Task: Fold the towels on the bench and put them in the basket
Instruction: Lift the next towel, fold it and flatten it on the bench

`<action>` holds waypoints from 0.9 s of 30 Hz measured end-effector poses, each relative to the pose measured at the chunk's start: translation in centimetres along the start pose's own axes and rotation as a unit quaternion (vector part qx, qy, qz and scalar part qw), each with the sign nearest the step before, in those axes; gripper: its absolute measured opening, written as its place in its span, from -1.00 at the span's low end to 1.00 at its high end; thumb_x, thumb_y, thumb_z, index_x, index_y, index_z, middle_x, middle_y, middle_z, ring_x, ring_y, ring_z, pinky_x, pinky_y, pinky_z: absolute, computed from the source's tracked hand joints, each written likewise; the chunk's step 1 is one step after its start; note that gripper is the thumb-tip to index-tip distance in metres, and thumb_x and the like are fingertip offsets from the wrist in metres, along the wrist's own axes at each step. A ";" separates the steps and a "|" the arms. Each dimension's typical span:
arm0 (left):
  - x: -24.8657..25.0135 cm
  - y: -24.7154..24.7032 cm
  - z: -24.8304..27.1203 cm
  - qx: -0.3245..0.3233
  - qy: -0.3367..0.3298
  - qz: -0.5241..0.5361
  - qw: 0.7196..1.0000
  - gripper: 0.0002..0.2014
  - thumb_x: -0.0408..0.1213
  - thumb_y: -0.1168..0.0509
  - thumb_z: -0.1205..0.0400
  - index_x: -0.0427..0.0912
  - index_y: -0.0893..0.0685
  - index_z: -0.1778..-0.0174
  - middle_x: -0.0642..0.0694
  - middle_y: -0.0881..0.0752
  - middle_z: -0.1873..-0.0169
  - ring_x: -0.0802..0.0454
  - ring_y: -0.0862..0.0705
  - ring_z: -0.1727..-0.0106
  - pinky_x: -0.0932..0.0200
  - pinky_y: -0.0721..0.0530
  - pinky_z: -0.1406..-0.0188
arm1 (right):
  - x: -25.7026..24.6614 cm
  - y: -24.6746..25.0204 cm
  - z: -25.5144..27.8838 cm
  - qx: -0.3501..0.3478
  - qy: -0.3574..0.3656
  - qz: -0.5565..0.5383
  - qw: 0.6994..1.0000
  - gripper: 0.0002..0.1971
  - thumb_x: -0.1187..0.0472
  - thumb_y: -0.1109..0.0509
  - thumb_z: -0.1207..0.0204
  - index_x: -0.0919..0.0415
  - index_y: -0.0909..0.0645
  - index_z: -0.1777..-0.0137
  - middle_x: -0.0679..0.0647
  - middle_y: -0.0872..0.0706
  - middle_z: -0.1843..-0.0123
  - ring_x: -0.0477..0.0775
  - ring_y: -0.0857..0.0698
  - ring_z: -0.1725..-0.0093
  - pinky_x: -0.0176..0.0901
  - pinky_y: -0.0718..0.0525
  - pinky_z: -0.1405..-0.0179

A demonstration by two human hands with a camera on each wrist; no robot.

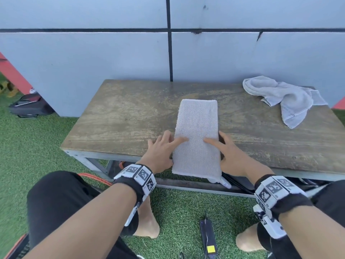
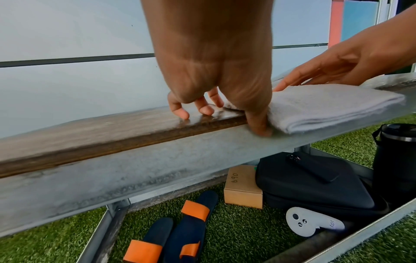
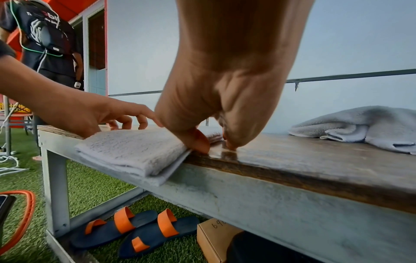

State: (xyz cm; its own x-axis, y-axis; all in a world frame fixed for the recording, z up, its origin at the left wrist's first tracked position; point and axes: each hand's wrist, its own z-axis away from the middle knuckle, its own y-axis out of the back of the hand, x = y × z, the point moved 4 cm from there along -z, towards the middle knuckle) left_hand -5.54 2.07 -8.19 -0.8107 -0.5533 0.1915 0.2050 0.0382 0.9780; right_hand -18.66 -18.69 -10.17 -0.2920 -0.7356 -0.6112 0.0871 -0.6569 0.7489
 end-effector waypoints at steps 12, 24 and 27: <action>-0.8 1.8 -1.0 0.043 -0.019 0.309 0.950 -0.77 -0.10 -0.32 -0.72 -0.08 -0.83 -0.12 0.05 -0.47 -0.33 0.06 -0.58 -0.32 -0.01 -0.61 -0.37 | -2.7 1.1 2.8 0.041 0.044 -0.058 0.997 -0.61 0.13 -0.50 -0.56 -0.24 -0.63 -0.34 -0.18 0.02 -0.71 0.11 -0.08 -0.72 0.16 -0.16 -0.69; 0.4 2.9 -0.5 0.101 0.088 0.353 0.926 -0.53 0.11 -0.14 -0.77 -0.13 -0.35 0.36 -0.05 -0.38 0.52 0.04 -0.31 0.54 0.29 -0.23 0.62 | -4.4 3.3 1.6 0.131 0.007 -0.163 0.978 -0.66 0.04 -0.17 -0.77 0.10 -0.62 -0.41 -0.12 -0.74 -0.27 -0.10 -0.71 -0.18 -0.37 -0.62 -0.01; 0.3 2.7 -1.0 0.120 0.124 0.351 0.920 -0.53 0.10 -0.12 -0.79 -0.11 -0.32 0.36 0.01 -0.37 0.51 0.08 -0.31 0.54 0.29 -0.24 0.59 | -4.2 3.2 0.1 0.151 -0.017 -0.135 0.979 -0.69 0.00 -0.16 -0.76 0.08 -0.63 -0.32 -0.09 -0.76 -0.16 -0.07 -0.73 -0.03 -0.16 -0.64 0.07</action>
State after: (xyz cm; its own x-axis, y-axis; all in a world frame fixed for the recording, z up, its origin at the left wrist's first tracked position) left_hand -4.72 1.16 -5.53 -0.3687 -0.4944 0.7872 0.4784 0.6252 0.6167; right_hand -17.25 -17.71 -5.19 -0.2984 -0.5318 -0.7926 -0.2816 -0.7444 0.6055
